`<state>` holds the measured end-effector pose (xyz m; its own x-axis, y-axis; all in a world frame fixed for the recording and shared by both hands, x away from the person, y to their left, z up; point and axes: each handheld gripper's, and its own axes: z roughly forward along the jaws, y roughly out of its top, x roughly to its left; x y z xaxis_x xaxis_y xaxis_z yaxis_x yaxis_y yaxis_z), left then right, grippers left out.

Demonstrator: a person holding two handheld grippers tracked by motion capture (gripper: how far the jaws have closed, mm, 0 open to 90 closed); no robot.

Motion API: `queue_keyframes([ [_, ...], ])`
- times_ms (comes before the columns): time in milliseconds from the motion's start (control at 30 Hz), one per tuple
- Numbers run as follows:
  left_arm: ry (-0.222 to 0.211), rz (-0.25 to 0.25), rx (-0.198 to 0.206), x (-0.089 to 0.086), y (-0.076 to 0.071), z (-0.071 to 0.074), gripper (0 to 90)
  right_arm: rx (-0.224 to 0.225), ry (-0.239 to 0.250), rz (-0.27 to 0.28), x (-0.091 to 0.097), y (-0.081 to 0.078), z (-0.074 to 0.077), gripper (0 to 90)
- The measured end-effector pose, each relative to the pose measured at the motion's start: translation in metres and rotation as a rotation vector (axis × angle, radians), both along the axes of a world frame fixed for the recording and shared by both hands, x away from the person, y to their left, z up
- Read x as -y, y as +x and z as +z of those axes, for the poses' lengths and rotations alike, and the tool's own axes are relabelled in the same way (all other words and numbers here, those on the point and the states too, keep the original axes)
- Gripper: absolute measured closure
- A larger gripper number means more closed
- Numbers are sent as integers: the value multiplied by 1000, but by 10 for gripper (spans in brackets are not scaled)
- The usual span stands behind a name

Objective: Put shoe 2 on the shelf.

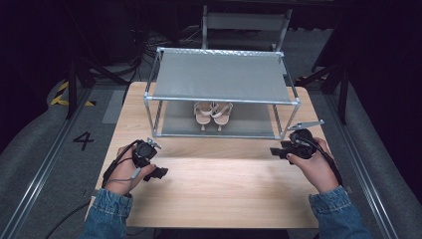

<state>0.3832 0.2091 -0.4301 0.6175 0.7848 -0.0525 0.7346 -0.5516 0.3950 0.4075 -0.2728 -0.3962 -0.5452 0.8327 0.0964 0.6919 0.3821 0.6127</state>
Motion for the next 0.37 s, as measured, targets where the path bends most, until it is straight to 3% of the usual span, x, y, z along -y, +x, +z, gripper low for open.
queue_keyframes([
  [133, -1, 19, 3, -5, 1, 0, 190, -29, -50, -6, 14, -2, -6, 443],
  [267, 7, 17, 79, -12, 4, -2, 181, -50, -59, -27, 23, -2, -11, 435],
  [367, 14, 32, 81, -16, 5, -2, 181, -56, -69, -36, 26, -1, -14, 420],
])
